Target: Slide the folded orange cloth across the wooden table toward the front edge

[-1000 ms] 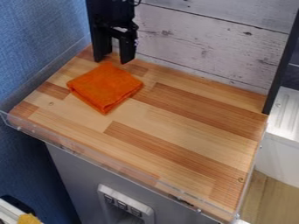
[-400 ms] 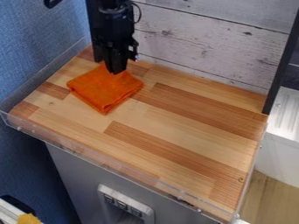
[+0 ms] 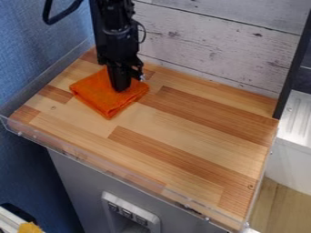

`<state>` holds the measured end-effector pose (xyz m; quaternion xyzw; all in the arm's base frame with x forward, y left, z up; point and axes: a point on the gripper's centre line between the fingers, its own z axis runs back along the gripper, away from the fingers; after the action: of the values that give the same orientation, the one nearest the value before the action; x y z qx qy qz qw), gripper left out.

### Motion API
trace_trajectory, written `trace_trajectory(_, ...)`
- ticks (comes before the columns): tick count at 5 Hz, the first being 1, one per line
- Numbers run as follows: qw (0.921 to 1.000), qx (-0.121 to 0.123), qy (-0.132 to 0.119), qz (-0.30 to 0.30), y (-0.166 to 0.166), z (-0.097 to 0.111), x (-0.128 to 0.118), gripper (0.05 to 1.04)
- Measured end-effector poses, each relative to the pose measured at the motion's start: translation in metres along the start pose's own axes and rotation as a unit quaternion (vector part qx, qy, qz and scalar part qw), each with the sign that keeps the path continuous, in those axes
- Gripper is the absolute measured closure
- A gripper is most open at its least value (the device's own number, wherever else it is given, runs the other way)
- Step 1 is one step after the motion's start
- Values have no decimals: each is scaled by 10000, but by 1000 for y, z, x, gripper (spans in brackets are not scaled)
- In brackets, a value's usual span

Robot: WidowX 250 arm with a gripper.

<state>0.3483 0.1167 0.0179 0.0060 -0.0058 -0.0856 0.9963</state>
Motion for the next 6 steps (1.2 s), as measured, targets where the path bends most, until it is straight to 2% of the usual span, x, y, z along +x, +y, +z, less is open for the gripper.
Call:
trace_trajectory(3,9994,61,-82,316,-14,-10,-12,1022)
trace_trajectory(6,9975,-169,84,683,-53,-10,-24,1024)
